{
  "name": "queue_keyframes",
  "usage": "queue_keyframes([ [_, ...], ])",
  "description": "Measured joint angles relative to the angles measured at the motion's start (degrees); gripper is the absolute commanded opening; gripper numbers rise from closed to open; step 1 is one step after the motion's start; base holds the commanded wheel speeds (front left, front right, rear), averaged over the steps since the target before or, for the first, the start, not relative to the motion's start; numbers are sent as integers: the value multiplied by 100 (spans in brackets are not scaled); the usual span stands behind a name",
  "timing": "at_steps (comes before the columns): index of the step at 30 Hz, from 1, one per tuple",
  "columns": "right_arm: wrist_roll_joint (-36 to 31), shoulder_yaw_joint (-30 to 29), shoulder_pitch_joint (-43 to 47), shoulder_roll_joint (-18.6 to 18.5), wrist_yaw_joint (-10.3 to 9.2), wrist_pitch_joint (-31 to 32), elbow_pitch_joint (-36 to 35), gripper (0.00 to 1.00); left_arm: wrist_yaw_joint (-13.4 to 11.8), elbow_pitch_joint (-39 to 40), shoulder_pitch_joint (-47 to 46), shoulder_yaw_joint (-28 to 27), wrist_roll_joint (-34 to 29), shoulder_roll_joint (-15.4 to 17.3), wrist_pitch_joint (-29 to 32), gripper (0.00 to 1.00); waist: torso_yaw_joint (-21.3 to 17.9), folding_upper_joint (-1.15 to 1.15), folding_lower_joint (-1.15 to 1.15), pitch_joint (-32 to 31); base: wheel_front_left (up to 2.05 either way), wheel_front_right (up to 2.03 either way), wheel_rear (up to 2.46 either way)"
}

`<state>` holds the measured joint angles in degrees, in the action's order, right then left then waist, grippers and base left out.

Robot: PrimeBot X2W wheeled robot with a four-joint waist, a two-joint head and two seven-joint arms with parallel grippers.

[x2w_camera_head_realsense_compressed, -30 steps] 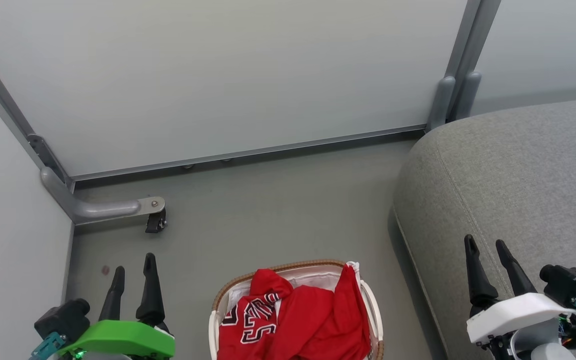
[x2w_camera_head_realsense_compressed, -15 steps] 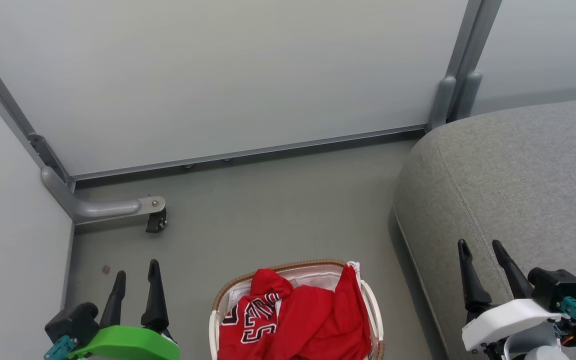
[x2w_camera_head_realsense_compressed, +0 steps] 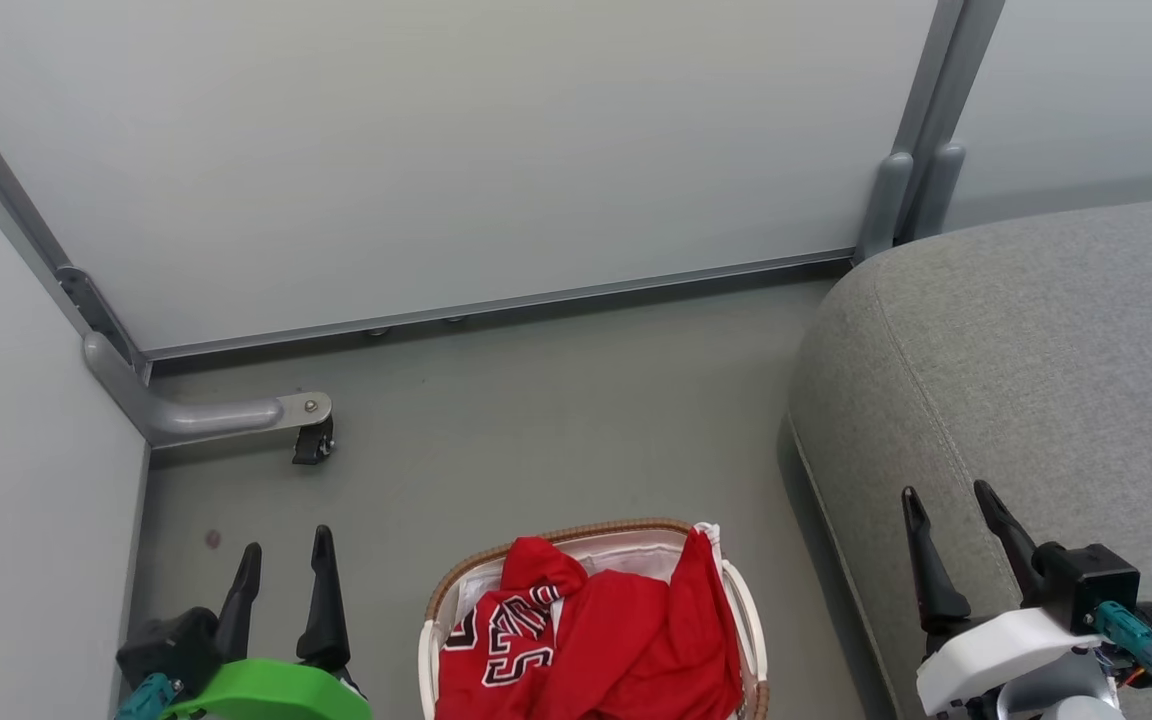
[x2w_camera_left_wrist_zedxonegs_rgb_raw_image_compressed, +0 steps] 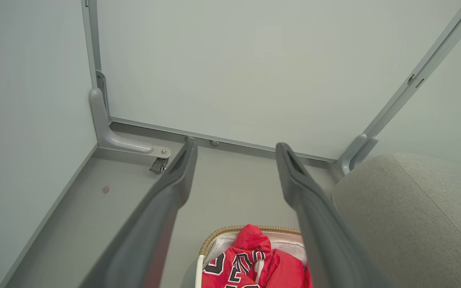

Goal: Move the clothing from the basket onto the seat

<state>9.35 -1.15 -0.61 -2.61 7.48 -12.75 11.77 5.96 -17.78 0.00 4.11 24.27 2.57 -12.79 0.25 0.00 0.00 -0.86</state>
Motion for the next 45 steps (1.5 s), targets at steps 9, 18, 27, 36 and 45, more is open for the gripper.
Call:
queue_keyframes([
  [9,-371,40,4,-4,0,-101,8,100,0,-96,3,47,-293,3,-100,100,14,0,0,-4,0,0,0],
  [18,-725,60,9,-8,0,-192,7,100,0,-194,7,84,-556,9,-192,100,25,0,0,-3,0,0,0],
  [27,-824,76,14,-10,0,-227,-4,100,0,-277,11,97,-651,11,-233,100,22,0,0,7,0,0,0],
  [36,-814,78,15,-10,0,-233,-16,100,0,-301,10,104,-650,11,-233,100,16,0,0,41,0,0,0],
  [45,-808,90,6,-10,0,-234,-60,100,2,-325,1,145,-656,11,-233,100,-16,0,0,183,0,0,0],
])
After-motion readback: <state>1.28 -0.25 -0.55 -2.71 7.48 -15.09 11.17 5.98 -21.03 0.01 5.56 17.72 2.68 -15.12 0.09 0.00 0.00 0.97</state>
